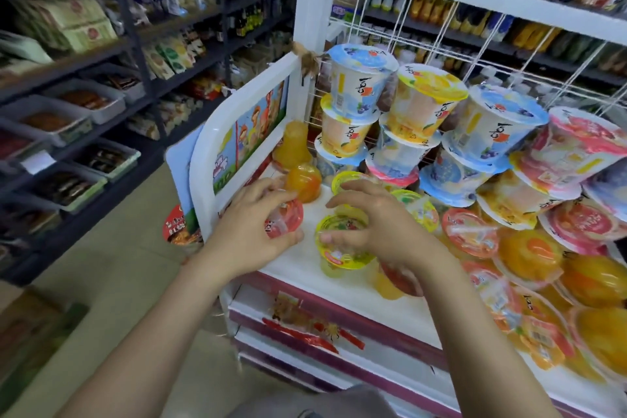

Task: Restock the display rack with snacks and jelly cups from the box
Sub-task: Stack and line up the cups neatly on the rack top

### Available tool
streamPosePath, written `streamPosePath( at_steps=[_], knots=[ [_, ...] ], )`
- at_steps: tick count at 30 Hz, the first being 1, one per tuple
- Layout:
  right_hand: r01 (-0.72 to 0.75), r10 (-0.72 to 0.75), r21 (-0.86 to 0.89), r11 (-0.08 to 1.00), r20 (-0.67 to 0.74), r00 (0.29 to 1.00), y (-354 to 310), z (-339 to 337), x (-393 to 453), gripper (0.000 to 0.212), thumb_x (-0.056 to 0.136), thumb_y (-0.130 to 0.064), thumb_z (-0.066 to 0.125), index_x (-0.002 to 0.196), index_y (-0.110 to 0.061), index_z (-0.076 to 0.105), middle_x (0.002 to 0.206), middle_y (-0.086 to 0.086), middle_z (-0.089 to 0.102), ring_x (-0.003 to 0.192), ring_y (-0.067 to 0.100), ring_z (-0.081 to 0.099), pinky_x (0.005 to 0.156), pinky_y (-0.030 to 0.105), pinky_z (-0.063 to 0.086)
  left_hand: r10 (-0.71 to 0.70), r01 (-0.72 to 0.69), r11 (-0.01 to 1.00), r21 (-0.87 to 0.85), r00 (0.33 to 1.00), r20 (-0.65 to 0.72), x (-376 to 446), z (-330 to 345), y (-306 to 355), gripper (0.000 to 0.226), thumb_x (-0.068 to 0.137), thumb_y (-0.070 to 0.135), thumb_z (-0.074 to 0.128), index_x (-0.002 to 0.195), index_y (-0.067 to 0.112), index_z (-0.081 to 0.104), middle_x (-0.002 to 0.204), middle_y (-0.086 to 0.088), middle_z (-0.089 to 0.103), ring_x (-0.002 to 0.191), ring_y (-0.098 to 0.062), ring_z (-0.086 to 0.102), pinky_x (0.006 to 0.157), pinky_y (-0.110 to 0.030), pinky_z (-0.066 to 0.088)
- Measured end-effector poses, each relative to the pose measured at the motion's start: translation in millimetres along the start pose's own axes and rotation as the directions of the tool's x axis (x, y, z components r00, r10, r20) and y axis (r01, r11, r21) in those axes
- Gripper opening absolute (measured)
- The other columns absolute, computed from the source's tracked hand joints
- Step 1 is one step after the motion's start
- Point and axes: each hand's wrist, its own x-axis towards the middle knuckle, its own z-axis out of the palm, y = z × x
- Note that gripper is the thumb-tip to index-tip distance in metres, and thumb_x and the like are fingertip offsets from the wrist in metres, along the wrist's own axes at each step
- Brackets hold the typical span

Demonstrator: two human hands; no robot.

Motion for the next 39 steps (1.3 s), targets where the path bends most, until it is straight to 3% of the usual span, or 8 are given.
streamPosePath(
  at_steps=[3,6,12,18,23,26,31,39],
  knots=[
    [0.052,-0.052,0.03,0.998,0.016,0.999,-1.3,-16.0,15.1,0.05,0.078,-0.053,0.074,0.12,-0.027,0.065,0.13,-0.002,0.053,0.118,0.016,0.05,0.102,0.032,0.041,0.004,-0.004,1.0,0.029,1.0,0.023,-6.5,-2.8,1.3,0.077,0.067,0.075,0.052,0.132,0.034,0.057,0.141,0.006,0.04,0.132,-0.015,0.035,0.107,-0.03,0.03],
    [0.092,-0.09,-0.034,0.995,0.054,0.994,-6.6,-26.6,48.8,0.044,0.085,-0.042,0.073,0.124,-0.027,0.062,0.124,-0.003,0.055,0.111,0.012,0.053,0.092,0.029,0.043,-0.054,0.054,0.999,0.003,0.998,0.023,4.7,-3.1,8.8,0.053,0.074,0.075,0.043,0.105,0.035,0.06,0.121,0.007,0.048,0.117,-0.013,0.041,0.096,-0.034,0.039],
    [0.077,-0.062,-0.066,0.995,0.207,0.976,-5.6,-17.8,120.5,0.052,0.088,-0.035,0.073,0.135,-0.022,0.056,0.131,-0.001,0.056,0.112,0.015,0.056,0.09,0.027,0.043,-0.17,0.16,0.985,-0.068,0.968,-0.184,18.3,9.9,11.7,0.03,0.092,0.055,0.046,0.068,0.037,0.047,0.079,0.012,0.051,0.083,-0.014,0.052,0.067,-0.033,0.044],
    [0.08,-0.042,-0.162,0.984,0.222,0.974,-2.9,-4.6,149.9,0.049,0.092,-0.04,0.066,0.135,-0.018,0.06,0.136,0.007,0.059,0.128,0.024,0.049,0.106,0.036,0.04,-0.219,0.187,0.973,-0.137,0.933,-0.284,8.3,14.0,11.6,0.031,0.096,0.049,0.049,0.075,0.027,0.057,0.085,0.014,0.056,0.082,-0.006,0.052,0.067,-0.03,0.044],
    [0.118,-0.033,-0.28,0.953,0.291,0.956,-0.3,13.4,157.4,0.05,0.086,-0.05,0.069,0.122,-0.015,0.067,0.115,0.008,0.069,0.104,0.025,0.061,0.089,0.038,0.05,-0.224,0.172,0.968,-0.18,0.917,-0.33,2.6,15.3,8.9,0.036,0.094,0.051,0.044,0.077,0.023,0.059,0.087,0.011,0.058,0.085,-0.008,0.056,0.076,-0.04,0.051],
    [0.148,-0.096,-0.18,0.972,0.272,0.957,5.1,11.5,155.1,0.051,0.086,-0.041,0.074,0.128,-0.016,0.065,0.123,0.005,0.067,0.111,0.023,0.06,0.095,0.038,0.048,-0.197,0.123,0.969,-0.216,0.91,-0.366,-3.4,16.4,8.5,0.037,0.095,0.047,0.045,0.078,0.018,0.061,0.086,0.008,0.059,0.085,-0.011,0.057,0.075,-0.043,0.05],
    [0.133,-0.146,0.06,0.989,0.376,0.915,11.4,12.4,145.7,0.056,0.085,-0.025,0.078,0.137,-0.021,0.058,0.134,-0.004,0.062,0.124,0.009,0.055,0.089,0.005,0.037,-0.176,0.089,0.972,-0.216,0.888,-0.424,-8.0,17.6,9.5,0.038,0.095,0.043,0.044,0.079,0.014,0.063,0.087,0.007,0.061,0.087,-0.016,0.058,0.074,-0.045,0.05],
    [0.213,-0.098,-0.199,0.957,0.468,0.878,3.3,22.1,150.8,0.073,0.072,-0.035,0.086,0.138,-0.032,0.054,0.139,-0.003,0.054,0.125,0.02,0.049,0.094,0.027,0.041,-0.18,0.075,0.963,-0.258,0.892,-0.415,-11.1,15.9,8.3,0.037,0.096,0.044,0.042,0.083,0.016,0.064,0.089,0.009,0.061,0.089,-0.014,0.058,0.076,-0.043,0.05]
  ],
)
